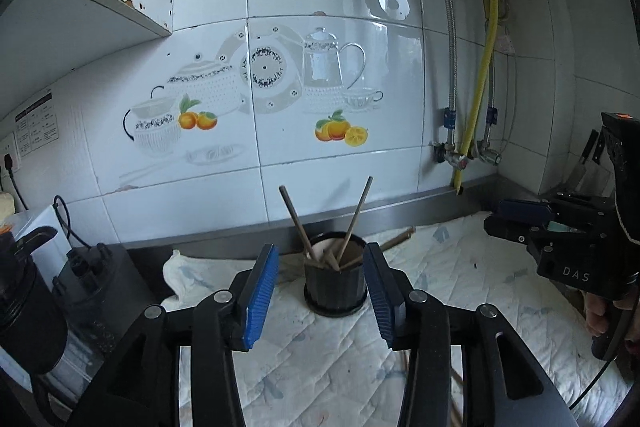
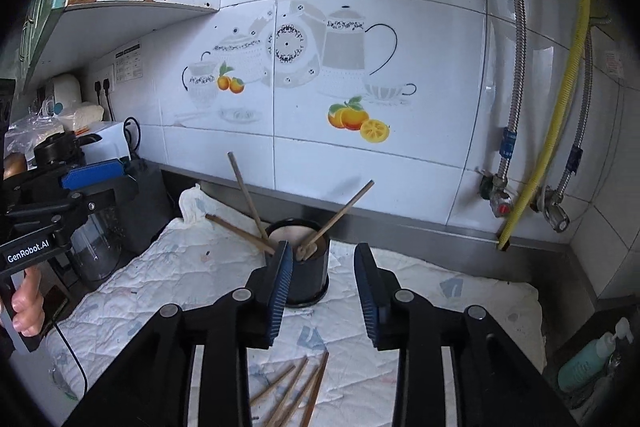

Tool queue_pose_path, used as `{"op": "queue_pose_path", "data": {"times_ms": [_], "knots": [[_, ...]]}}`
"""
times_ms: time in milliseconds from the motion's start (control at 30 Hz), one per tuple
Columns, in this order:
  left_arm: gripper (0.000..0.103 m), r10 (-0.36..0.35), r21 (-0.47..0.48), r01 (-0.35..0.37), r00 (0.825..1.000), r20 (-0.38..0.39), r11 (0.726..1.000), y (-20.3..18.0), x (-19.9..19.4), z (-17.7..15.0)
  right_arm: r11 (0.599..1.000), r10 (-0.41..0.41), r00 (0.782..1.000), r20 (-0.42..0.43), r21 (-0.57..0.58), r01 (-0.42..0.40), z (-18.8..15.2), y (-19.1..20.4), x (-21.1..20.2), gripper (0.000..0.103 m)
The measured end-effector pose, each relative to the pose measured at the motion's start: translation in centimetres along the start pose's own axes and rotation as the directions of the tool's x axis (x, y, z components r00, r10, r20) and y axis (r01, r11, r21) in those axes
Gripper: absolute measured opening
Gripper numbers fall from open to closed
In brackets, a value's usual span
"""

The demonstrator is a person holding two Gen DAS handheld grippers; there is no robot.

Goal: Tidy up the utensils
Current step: 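Open both tools to drop the chopsticks into the black cup, then move both open tools back down toward the remaining chopsticks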

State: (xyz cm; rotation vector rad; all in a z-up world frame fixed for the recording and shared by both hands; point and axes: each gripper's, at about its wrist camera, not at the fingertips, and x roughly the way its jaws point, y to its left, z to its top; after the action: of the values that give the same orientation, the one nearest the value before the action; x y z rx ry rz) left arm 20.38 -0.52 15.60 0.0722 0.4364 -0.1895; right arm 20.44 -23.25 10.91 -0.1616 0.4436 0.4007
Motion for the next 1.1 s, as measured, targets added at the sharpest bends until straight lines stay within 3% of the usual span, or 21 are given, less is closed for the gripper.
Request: {"op": "queue_pose_path", "data": {"times_ms": [367, 533, 633, 833, 1100], "knots": [[0.052, -0.039, -0.002, 0.039, 0.990, -0.136, 0.999, -2.5, -2.7, -11.5, 0.999, -0.008, 0.996, -0.086, 0.050, 0.013, -9.6, 1.4, -2.7, 0.037], [0.052, -0.091, -0.027, 0.087, 0.973, -0.213, 0.996, -4.5, -2.7, -17.1, 0.996, -0.046, 0.993, -0.107, 0.076, 0.054, -13.9, 1.8, -3.7, 0.037], [0.052, -0.140, -0.049, 0.132, 0.954, -0.265, 0.990, -5.8, -2.2, -20.1, 0.994, -0.064, 0.991, -0.120, 0.075, 0.073, -16.1, 2.3, -4.0, 0.037], [0.051, -0.182, -0.039, 0.179, 0.933, -0.310, 0.983, -8.6, -1.5, -24.1, 0.995, -0.065, 0.988, -0.142, 0.069, 0.075, -19.5, 3.3, -4.2, 0.037], [0.034, -0.197, -0.043, 0.194, 0.921, -0.337, 0.980, -10.2, 0.5, -26.7, 0.988, -0.032, 0.981, -0.192, 0.142, 0.060, -22.1, 3.0, -3.0, 0.037]]}}
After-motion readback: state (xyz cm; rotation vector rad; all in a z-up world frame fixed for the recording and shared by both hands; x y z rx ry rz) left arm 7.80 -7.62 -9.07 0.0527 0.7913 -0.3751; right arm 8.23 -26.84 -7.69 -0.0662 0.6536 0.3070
